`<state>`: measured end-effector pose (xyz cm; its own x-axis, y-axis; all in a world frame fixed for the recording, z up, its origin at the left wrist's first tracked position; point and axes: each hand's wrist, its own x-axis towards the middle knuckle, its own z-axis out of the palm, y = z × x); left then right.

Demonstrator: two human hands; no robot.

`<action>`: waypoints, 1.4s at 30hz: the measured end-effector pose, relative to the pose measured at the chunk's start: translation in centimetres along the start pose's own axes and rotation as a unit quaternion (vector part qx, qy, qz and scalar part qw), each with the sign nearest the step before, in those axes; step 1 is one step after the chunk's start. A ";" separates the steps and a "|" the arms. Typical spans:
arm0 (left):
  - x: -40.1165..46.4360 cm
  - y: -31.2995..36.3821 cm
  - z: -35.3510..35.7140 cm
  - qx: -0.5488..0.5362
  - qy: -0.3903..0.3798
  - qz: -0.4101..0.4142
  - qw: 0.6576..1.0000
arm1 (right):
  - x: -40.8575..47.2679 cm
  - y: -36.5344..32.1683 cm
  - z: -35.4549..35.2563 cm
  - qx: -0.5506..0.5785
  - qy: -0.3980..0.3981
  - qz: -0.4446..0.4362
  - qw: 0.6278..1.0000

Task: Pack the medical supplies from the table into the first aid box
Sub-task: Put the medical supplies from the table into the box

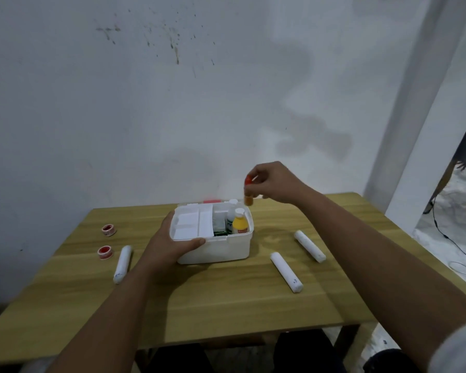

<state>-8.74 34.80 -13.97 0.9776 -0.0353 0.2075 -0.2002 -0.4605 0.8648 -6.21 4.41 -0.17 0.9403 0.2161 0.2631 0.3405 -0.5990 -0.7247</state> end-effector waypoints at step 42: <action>0.2 0.0 -0.3 0.013 -0.035 0.026 0.999 | -6.4 5.8 2.6 -0.418 -0.266 0.356 0.792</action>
<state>-8.53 35.07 -13.78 0.9684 -0.1217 0.2179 -0.2496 -0.4795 0.8413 -10.26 1.52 -7.67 0.8369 -0.2445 -0.4898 -0.1860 -0.9685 0.1657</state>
